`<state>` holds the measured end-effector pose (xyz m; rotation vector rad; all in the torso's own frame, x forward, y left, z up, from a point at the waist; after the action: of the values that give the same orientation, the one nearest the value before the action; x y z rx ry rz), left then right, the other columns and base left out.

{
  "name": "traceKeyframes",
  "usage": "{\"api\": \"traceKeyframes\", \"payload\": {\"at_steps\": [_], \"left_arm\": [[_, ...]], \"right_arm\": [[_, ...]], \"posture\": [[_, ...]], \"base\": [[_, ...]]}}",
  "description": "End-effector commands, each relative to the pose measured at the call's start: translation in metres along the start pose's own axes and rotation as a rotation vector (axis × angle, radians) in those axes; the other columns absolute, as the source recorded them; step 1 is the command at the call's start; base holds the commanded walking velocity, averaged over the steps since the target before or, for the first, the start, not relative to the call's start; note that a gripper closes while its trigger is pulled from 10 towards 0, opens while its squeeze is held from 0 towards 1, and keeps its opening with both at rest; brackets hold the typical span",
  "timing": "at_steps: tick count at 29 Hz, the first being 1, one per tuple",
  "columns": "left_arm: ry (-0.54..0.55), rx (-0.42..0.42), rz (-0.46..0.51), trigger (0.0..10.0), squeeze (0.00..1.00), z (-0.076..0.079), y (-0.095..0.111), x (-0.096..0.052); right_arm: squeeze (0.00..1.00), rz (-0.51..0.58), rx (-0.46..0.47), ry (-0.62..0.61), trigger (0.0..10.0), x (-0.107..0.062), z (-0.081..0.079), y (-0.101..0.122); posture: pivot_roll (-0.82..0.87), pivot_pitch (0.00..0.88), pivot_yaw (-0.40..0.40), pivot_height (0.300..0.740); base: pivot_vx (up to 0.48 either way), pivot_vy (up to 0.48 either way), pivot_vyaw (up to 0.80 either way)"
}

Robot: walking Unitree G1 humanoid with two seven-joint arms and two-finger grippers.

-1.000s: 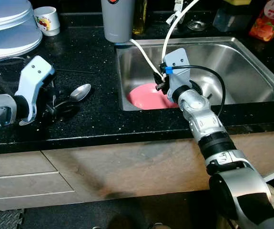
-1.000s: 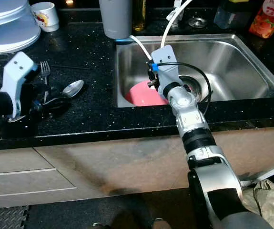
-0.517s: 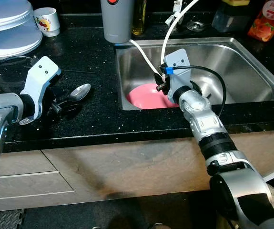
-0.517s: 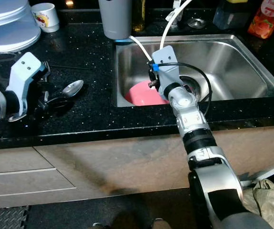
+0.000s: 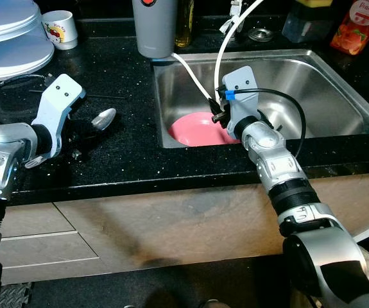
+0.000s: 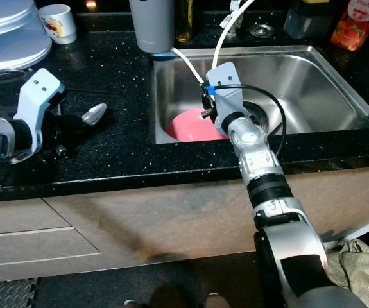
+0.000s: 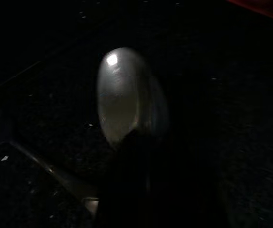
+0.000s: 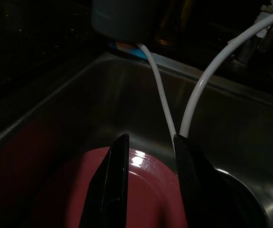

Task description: Kitchen organization

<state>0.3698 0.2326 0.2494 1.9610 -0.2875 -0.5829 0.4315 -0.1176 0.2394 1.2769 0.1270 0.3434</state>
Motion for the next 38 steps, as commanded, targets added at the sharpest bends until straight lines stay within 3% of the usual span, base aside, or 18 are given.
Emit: {"api": "traceKeyframes", "payload": {"at_steps": [1,14,16,22,25,26,27,28,33,34,38], "left_arm": [[0.015,-0.013,0.003,0.0,0.0,-0.003,-0.001,0.001],[0.038,-0.033,0.077,0.0,0.0,-0.004,0.009,0.006],[0.032,-0.05,0.127,0.0,0.0,-0.002,0.019,0.008],[-0.081,-0.213,0.448,0.0,0.0,0.02,0.071,0.01],[-0.206,-0.334,0.555,0.0,0.0,0.04,0.087,0.01],[-0.244,-0.345,0.558,0.0,0.0,0.048,0.087,0.012],[-0.244,-0.345,0.558,0.0,0.0,0.048,0.087,0.012],[-0.285,-0.352,0.546,0.0,0.0,0.057,0.084,0.015],[-0.296,-0.38,0.533,0.0,0.0,0.065,0.077,0.021],[-0.297,-0.392,0.531,0.0,0.0,0.067,0.075,0.022],[-0.312,-0.42,0.517,0.0,0.0,0.074,0.071,0.025]], "right_arm": [[0.0,-0.006,0.023,-0.013,10.0,-0.002,0.004,-0.003],[0.0,-0.001,0.034,-0.024,10.0,-0.001,0.006,-0.001],[0.0,0.004,0.038,-0.027,10.0,-0.001,0.007,0.001],[0.0,0.028,0.084,-0.048,10.0,0.0,0.011,0.008],[0.0,0.053,0.177,-0.057,10.0,0.0,0.013,0.013],[0.0,0.08,0.248,-0.049,10.0,0.0,0.012,0.018],[0.0,0.08,0.248,-0.049,10.0,0.0,0.012,0.018],[0.0,0.118,0.343,-0.036,10.0,0.001,0.011,0.025],[0.0,0.175,0.47,-0.013,10.0,0.0,0.009,0.035],[1.0,0.194,0.514,-0.002,10.0,0.0,0.008,0.039],[1.0,0.221,0.566,0.045,10.0,-0.001,0.0,0.046]], "posture": [[-0.01,0.129,-0.03,0.74],[-0.01,0.13,-0.03,0.74],[-0.01,0.13,-0.03,0.74],[-0.01,0.13,-0.027,0.74],[-0.01,0.131,-0.027,0.74],[0.0,0.13,-0.026,0.74],[0.0,0.13,-0.026,0.74],[-0.01,0.132,-0.024,0.74],[-0.01,0.133,-0.02,0.74],[-0.01,0.133,-0.018,0.74],[-0.01,0.133,-0.013,0.74]], "base": [[0.0,0.0,0.0],[0.0,0.0,0.0],[0.0,0.0,0.0],[0.0,0.0,0.0],[0.0,0.0,0.0],[0.0,0.0,0.0],[0.0,0.0,0.0],[0.0,0.0,0.0],[0.0,0.0,0.0],[0.0,0.0,0.0],[0.0,0.0,0.0]]}}
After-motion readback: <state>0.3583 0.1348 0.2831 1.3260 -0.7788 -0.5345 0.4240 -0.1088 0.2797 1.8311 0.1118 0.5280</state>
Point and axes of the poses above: a point about 5 cm out from each wrist's last joint towards the gripper, its own x axis pointing out of the wrist towards the gripper, its own y axis along the axis of the wrist's last joint, z = x × y, the point moved 3 cm from there along x, pointing out of the wrist towards the gripper
